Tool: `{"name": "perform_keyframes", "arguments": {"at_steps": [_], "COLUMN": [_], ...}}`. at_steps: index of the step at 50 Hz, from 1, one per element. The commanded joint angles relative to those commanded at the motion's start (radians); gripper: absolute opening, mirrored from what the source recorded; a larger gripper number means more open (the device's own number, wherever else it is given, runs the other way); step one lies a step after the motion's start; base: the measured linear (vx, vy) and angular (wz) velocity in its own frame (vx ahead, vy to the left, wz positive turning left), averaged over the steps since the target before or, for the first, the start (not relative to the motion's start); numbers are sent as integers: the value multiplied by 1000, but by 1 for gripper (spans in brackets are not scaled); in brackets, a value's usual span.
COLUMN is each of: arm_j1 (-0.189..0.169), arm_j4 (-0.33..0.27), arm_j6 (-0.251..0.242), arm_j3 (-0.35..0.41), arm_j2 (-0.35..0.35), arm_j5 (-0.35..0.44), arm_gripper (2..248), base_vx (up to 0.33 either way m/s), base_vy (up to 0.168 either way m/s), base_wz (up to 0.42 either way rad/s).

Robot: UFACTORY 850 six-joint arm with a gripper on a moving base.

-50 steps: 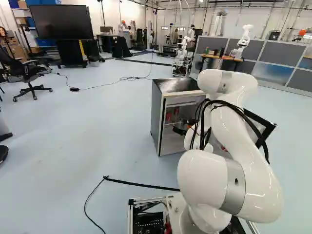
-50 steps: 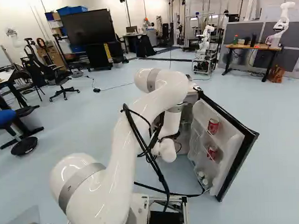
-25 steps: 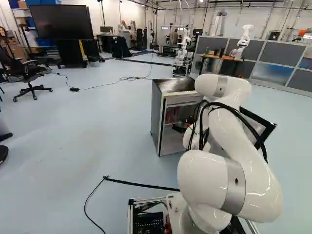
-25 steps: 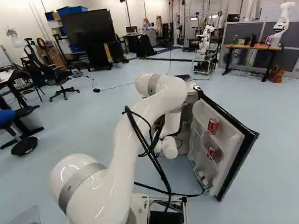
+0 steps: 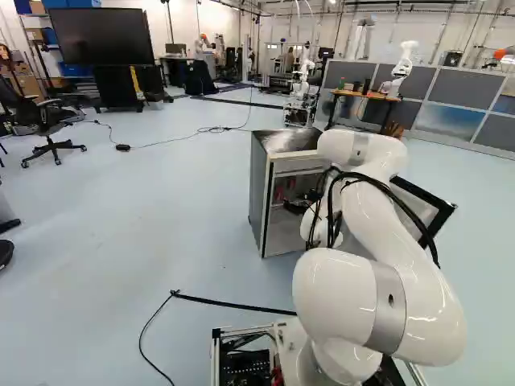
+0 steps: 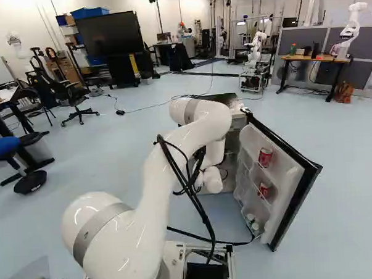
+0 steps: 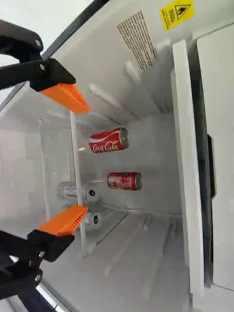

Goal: Grab a drink from the fridge

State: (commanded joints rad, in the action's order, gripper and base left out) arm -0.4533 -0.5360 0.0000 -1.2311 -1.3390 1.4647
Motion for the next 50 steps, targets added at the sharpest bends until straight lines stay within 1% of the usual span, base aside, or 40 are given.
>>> {"name": "perform_keyframes", "arguments": {"at_steps": [35, 50], "arm_j1": [14, 18], "arm_j4": [0, 4], "arm_j6": [0, 0], "arm_j3": [-181, -256], "arm_j2": [-90, -129], "arm_j5": [-1, -36], "arm_gripper": [247, 247], "base_vx": [0, 0], "base_vy": [0, 0], "base_wz": [0, 0]}}
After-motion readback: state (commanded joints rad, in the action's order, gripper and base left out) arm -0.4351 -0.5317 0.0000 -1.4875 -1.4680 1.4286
